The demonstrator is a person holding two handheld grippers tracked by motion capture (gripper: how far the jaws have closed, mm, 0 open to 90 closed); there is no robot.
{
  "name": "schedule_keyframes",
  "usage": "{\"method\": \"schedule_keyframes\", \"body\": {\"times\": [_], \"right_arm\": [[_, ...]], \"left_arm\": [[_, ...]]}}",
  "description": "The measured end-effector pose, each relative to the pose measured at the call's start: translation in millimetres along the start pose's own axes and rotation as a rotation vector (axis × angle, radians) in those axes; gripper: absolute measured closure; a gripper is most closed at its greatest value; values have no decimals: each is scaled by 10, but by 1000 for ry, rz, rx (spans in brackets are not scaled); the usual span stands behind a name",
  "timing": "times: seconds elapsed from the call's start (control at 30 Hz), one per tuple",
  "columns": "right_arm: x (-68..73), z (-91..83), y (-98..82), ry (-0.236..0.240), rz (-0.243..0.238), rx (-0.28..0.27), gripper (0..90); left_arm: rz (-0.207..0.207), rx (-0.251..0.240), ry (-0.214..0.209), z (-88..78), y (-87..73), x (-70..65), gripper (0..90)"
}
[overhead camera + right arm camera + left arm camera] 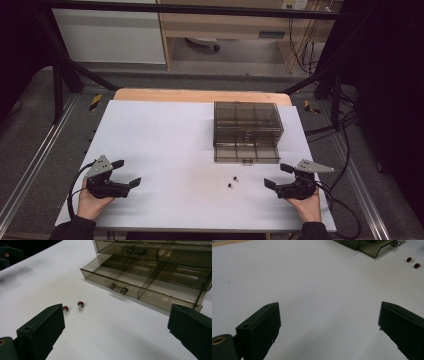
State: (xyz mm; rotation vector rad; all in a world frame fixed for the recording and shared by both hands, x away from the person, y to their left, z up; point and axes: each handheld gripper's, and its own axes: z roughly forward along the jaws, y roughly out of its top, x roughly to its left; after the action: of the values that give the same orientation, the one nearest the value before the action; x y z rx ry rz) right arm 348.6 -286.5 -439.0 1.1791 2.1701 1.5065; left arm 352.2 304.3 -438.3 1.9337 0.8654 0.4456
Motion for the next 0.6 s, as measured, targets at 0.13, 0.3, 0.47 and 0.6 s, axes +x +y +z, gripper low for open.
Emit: {"method": "schedule_keyframes", "body": {"times": [0.13, 0.3, 0.47, 0.6], "right_arm": [[-3, 8, -19, -3, 2, 10, 13], [-2, 24, -26, -11, -6, 17, 12], [14, 40, -30, -17, -8, 24, 12], [36, 74, -23, -31, -19, 48, 12]], "left_arm": [[4, -2, -1, -2, 1, -7, 41], [-2, 6, 1, 12, -6, 8, 41], [-3, 7, -1, 9, -14, -1, 42], [-6, 9, -3, 12, -20, 12, 42]]}}
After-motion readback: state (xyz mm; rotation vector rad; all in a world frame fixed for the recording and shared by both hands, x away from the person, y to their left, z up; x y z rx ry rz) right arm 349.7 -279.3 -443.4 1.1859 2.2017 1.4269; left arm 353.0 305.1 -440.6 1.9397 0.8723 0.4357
